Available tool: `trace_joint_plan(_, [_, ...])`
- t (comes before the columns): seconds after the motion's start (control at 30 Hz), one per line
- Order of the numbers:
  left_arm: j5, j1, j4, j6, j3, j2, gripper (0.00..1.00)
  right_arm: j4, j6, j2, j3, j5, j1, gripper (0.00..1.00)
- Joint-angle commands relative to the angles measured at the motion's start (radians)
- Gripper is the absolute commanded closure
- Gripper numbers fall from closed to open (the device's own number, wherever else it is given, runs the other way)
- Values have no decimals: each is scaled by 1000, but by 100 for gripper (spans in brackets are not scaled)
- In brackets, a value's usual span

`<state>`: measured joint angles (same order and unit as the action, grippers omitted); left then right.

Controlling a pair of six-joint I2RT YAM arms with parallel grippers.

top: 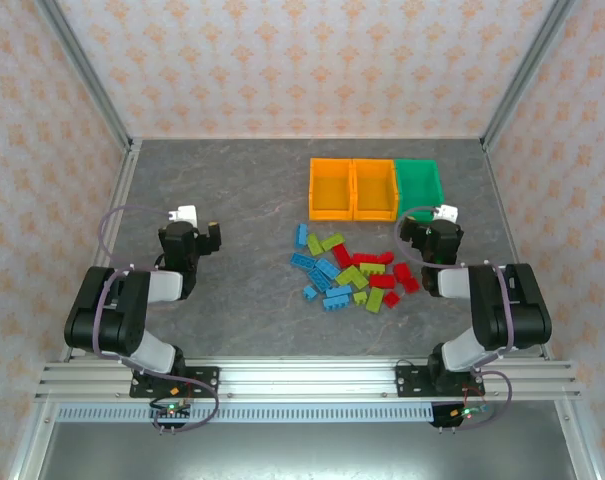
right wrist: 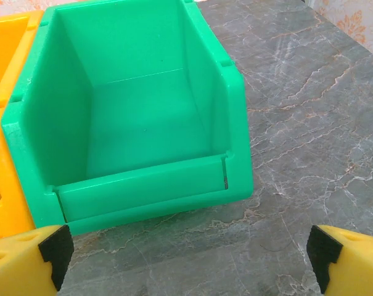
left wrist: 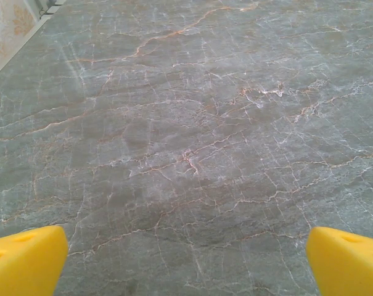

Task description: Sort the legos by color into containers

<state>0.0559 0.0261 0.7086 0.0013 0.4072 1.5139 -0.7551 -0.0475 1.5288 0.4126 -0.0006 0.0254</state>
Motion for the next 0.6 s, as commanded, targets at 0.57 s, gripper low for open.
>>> trace_joint_plan(0.57, [-2,8,34,14,21,-15,0,0,-11,-13,13,-7,-4,1])
